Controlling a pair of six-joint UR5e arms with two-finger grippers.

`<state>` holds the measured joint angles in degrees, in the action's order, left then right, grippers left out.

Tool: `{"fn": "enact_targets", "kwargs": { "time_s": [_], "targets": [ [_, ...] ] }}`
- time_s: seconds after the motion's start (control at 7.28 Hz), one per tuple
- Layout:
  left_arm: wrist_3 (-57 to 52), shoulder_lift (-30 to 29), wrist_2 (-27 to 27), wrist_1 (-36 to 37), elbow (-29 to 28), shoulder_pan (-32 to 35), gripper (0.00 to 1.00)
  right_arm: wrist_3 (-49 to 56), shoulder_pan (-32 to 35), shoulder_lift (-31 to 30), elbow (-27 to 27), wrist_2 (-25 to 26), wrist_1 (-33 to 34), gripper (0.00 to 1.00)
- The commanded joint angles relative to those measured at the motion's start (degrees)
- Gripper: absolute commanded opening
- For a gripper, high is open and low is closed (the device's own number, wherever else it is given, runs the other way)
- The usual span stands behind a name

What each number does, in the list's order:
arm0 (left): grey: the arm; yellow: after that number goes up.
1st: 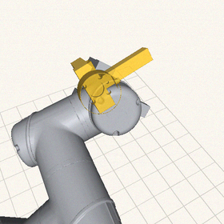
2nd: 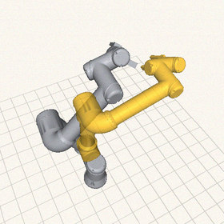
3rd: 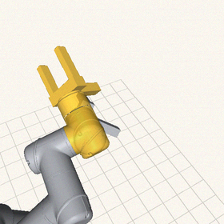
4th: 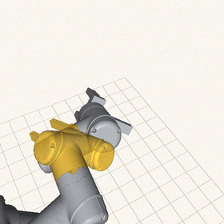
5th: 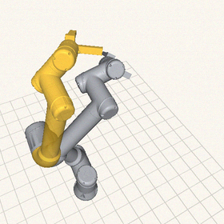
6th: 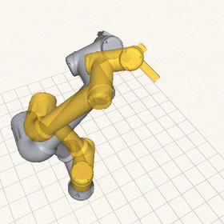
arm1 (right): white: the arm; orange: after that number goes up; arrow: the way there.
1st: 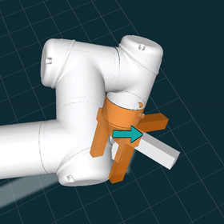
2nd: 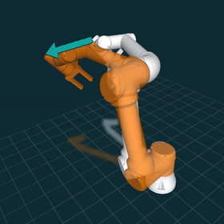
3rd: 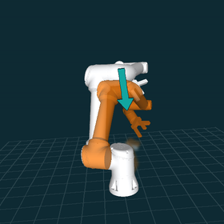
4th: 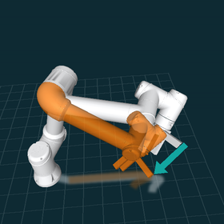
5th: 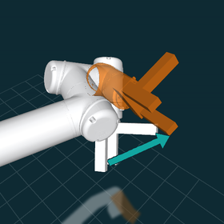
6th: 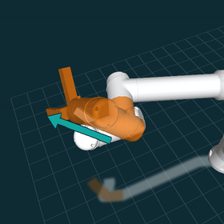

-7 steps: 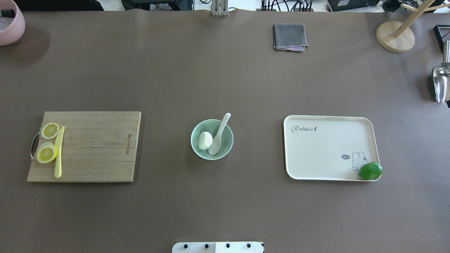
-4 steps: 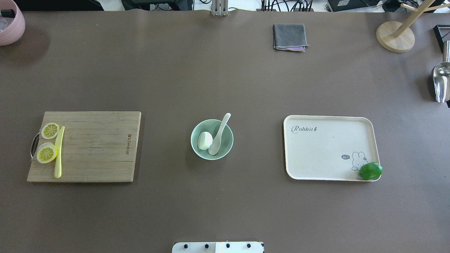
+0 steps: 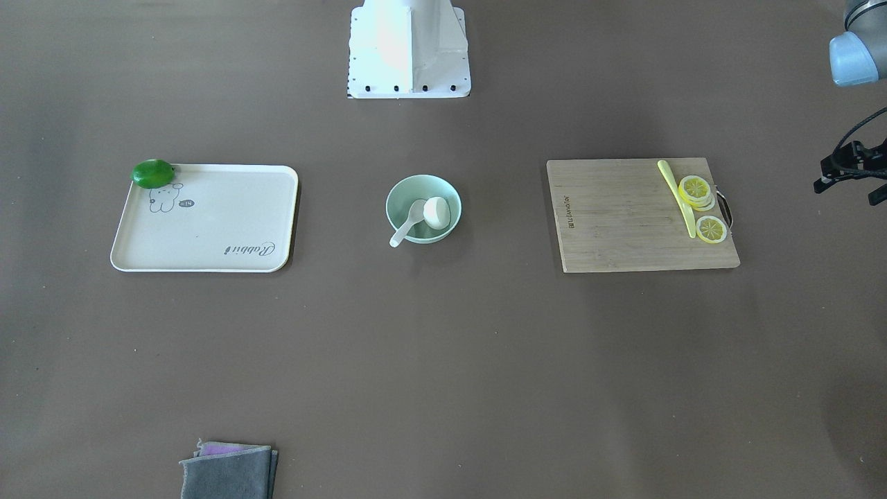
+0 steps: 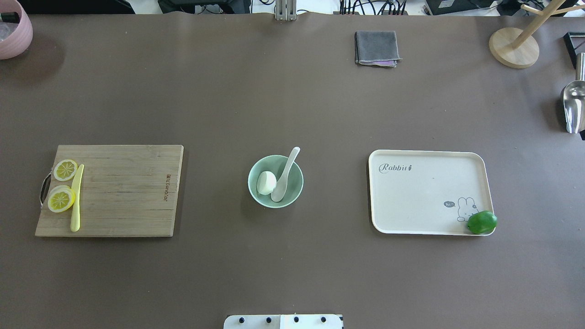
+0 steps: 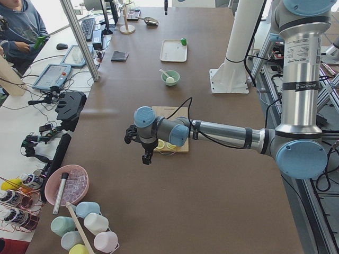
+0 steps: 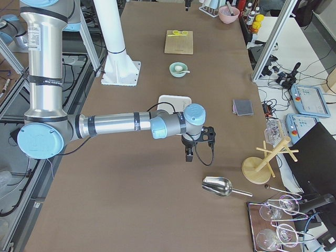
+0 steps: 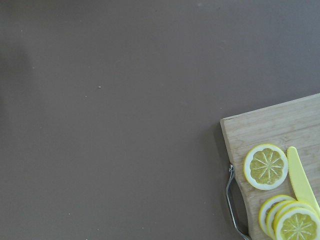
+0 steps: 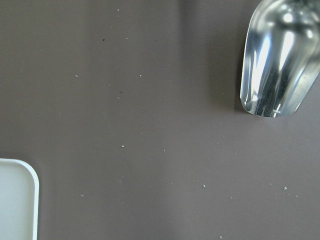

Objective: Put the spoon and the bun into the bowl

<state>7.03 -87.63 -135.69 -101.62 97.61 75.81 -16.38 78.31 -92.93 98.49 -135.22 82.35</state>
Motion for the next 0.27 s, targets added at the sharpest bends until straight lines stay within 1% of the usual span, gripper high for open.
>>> {"fn": "enact_targets", "kwargs": {
  "time_s": [0.0,0.14],
  "targets": [
    [-0.1,-0.7,0.5,-5.7,-3.3,-0.1,0.98,0.0,0.0,0.0,-0.1,-0.2,0.0,1.0],
    [0.2,-0.6,0.5,-6.5,-3.7,-0.1,0.98,0.0,0.0,-0.1,-0.1,-0.2,0.0,1.0]
  ]
}}
